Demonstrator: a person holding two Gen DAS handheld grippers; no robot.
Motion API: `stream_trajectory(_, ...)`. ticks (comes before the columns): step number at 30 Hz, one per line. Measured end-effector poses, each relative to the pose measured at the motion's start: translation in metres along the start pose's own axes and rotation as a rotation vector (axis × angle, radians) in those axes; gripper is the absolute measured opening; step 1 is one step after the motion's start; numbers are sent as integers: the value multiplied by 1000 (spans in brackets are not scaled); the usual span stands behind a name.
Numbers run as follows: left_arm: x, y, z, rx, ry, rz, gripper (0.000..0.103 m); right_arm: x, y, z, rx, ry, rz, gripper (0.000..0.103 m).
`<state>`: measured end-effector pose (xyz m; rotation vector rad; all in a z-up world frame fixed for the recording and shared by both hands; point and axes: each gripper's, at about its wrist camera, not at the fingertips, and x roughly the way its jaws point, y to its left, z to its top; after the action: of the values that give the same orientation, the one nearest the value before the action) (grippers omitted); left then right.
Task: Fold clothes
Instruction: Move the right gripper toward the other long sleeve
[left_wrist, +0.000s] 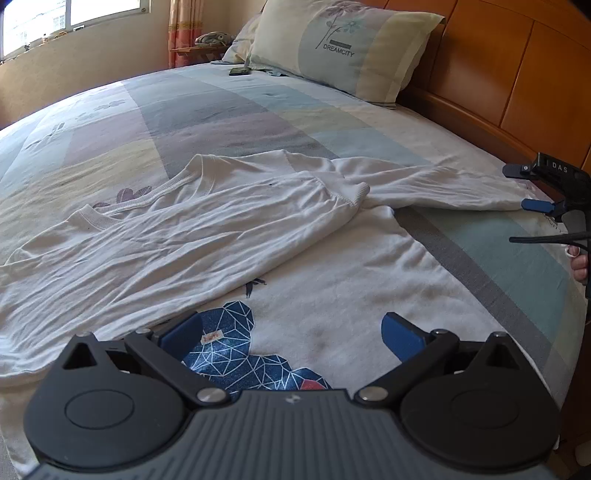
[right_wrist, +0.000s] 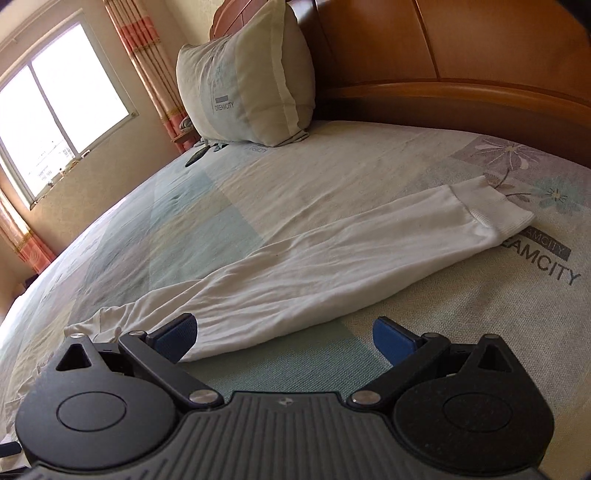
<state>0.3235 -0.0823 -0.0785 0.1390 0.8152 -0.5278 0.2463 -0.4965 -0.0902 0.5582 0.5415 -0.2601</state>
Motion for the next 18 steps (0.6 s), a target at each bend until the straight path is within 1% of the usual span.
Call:
stream_trajectory(3,0,-4,2,6,3,5,102,13,11,12,-14,-24,48,103)
stream_trajectory(6,-1,-6,1,12,16,12,102,35,20,17,-31,-1,84,103)
stream_trajectory(7,-1,-6,0,13,21,15,102,44,22,17,-39,17,82,103)
stream_trajectory(9,0,-5,-2,7,36,32,102,56,20,14,-50,64,54,103)
stream_trajectory(10,1,-4,-3,2,41,36,102,56,16,12,-51,64,36,103)
stream_trajectory(14,6,-1,-3,-9,53,35,102,41,-8,10,-38,6,-38,103)
stream_trajectory(18,8,-4,-1,-2,49,21,102,30,-22,18,4,-7,-105,103)
